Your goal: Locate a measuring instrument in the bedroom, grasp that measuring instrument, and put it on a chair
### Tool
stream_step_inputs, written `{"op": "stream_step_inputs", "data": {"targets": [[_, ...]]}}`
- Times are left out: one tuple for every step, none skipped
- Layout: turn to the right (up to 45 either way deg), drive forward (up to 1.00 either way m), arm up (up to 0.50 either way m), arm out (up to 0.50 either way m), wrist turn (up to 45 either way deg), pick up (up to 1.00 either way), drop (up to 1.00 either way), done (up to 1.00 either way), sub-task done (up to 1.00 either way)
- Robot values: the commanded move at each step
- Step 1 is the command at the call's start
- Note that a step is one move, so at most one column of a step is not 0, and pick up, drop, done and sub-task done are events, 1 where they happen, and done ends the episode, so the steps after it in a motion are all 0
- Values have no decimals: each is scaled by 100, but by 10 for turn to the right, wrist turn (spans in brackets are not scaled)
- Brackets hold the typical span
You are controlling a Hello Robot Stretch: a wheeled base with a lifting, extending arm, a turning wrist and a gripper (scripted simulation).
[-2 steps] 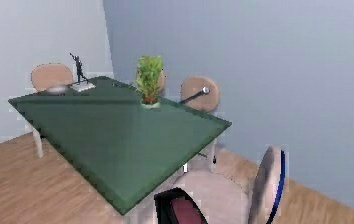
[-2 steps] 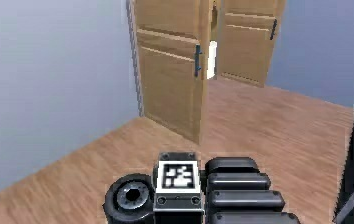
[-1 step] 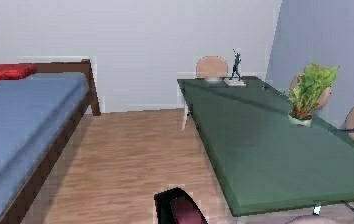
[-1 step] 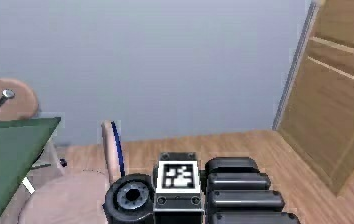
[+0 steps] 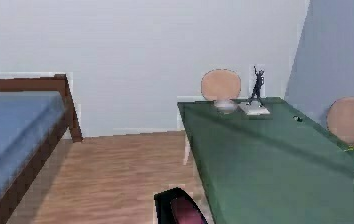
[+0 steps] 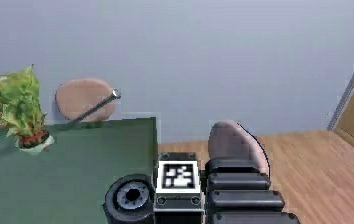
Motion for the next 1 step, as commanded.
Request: {"op": "stream_step_inputs", "data": {"targets": [[450,0,0,0,0,0,0,0,0]]}}
